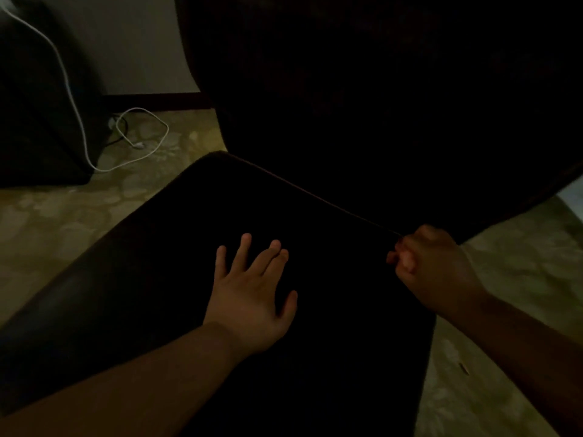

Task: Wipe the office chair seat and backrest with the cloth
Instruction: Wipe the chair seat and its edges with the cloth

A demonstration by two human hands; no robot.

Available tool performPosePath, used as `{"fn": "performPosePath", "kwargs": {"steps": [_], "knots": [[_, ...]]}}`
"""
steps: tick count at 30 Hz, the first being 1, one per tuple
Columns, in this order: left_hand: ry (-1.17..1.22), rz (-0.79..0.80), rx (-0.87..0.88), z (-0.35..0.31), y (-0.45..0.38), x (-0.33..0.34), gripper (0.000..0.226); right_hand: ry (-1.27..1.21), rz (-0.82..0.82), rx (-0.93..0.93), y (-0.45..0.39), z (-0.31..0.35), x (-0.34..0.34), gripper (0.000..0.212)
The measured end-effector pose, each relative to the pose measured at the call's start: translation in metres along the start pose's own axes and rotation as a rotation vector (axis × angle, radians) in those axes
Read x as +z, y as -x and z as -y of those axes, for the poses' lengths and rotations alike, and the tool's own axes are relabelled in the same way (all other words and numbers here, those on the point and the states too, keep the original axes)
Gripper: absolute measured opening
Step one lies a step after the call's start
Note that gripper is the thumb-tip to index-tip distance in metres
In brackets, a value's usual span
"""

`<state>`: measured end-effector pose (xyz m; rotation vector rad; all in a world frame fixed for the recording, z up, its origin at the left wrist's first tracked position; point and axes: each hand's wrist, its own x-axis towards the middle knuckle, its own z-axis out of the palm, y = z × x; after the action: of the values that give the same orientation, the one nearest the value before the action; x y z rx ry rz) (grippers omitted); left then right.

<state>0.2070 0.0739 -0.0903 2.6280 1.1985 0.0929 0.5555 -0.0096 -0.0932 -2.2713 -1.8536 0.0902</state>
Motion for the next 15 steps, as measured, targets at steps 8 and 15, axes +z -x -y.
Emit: {"fn": "performPosePath", "kwargs": {"steps": [8, 15], "knots": [[0.0, -0.016, 0.098, 0.012, -0.001, 0.002, 0.074, -0.078, -0.026, -0.132, -0.024, 0.056, 0.002, 0.029], [0.014, 0.005, 0.193, 0.018, -0.003, 0.0, 0.076, -0.073, 0.013, -0.163, 0.003, 0.074, 0.0, 0.026]]}}
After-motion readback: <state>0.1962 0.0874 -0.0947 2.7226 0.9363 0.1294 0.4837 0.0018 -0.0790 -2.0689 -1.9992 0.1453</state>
